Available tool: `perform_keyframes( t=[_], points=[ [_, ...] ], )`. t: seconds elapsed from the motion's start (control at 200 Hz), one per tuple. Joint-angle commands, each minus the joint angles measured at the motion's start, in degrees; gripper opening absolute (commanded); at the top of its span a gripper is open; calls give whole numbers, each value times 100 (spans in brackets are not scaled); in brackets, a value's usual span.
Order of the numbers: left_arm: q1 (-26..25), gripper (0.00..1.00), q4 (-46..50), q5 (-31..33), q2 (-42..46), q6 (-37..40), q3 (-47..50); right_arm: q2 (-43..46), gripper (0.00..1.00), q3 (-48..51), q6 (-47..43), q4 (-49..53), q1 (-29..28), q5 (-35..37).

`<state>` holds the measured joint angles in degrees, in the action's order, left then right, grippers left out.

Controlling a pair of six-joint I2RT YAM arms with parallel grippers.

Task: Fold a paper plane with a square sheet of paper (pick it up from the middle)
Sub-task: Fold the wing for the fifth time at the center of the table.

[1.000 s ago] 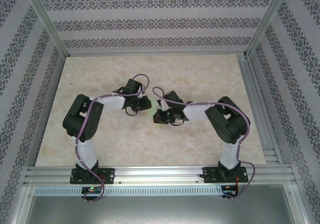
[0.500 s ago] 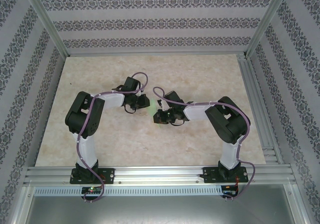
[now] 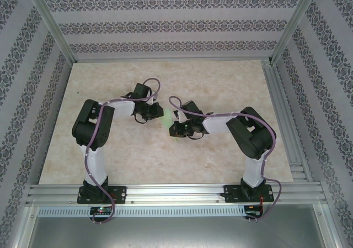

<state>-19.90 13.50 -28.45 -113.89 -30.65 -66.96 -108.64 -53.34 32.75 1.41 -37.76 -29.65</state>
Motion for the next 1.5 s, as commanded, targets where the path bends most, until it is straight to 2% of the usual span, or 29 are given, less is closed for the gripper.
perform_keyframes(
  t=[0.0,0.425,0.614,0.769,0.929,1.219,1.494],
  points=[
    [387,17,208,835,-243,227,-206,-483,9,463,-199,1222,5,571],
    [634,17,447,1260,-323,235,-581,-483,9,479,-198,1219,1,630],
    [629,18,445,1195,530,171,-328,-456,9,475,-178,1181,3,604],
    [574,19,175,949,1377,-114,302,-472,9,481,-178,1160,5,583],
    [182,20,-222,590,1771,-449,911,-483,9,485,-162,1125,1,572],
    [-896,16,-855,288,1129,-931,995,-491,8,536,-124,1050,-11,566],
    [-1017,13,-802,459,470,-997,778,-482,7,577,-95,1036,-11,574]
  ],
)
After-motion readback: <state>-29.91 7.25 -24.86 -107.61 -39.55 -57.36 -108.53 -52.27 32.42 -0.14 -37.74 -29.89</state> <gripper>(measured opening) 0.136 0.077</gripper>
